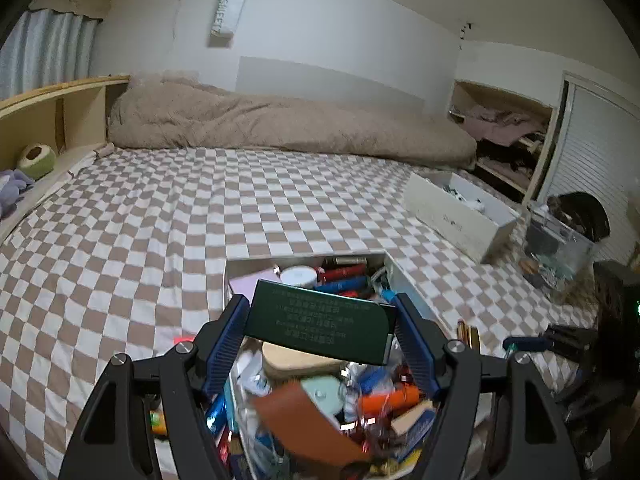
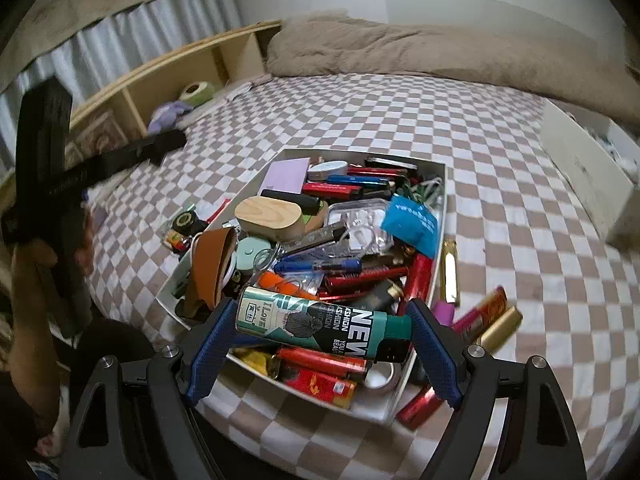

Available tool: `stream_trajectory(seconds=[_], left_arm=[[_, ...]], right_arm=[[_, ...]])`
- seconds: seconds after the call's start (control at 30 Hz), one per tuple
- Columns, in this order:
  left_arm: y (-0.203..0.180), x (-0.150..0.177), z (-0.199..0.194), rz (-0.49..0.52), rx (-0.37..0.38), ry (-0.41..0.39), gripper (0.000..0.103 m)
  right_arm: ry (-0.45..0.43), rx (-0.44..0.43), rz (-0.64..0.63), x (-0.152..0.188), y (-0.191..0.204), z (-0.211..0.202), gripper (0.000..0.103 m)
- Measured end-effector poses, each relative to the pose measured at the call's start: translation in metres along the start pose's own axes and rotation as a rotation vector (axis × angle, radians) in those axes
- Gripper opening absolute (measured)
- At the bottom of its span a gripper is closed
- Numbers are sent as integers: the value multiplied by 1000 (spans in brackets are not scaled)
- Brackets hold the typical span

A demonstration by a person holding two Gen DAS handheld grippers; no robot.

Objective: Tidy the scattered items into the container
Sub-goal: 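Carry the green case and green lighter over the white tray with both tools, then open the right tool to drop the green 'NEW' lighter into the tray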

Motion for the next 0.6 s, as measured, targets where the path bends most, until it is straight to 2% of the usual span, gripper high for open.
stream_trajectory(seconds=[0.17, 0.27, 0.4, 0.53, 0.6], left_arm=[[-2, -15, 7, -17, 10, -44, 72], [1, -18, 13, -34, 33, -44, 72], [8, -15, 22, -31, 16, -17, 72], [21, -13, 27, -48, 9, 5, 72], [26, -12, 28, -53, 6, 14, 72]], right_arm=[[31, 14, -189, -11, 8, 18, 85], [70, 27, -281, -15, 9, 30, 85], [95, 52, -328, -20, 3, 46, 85], [146, 43, -322, -18, -3, 63, 85], [163, 72, -319, -14, -6, 72, 88]])
Point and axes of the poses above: each gripper's, at about its wrist camera, not at the fingertips, and z roughly the way its jaws point, y to its left, x to its underside, the point moved 6 cm from there along z, roughly the way its jaws point, and after that the axes turned 7 degrees about x, right-handed, at the moved point
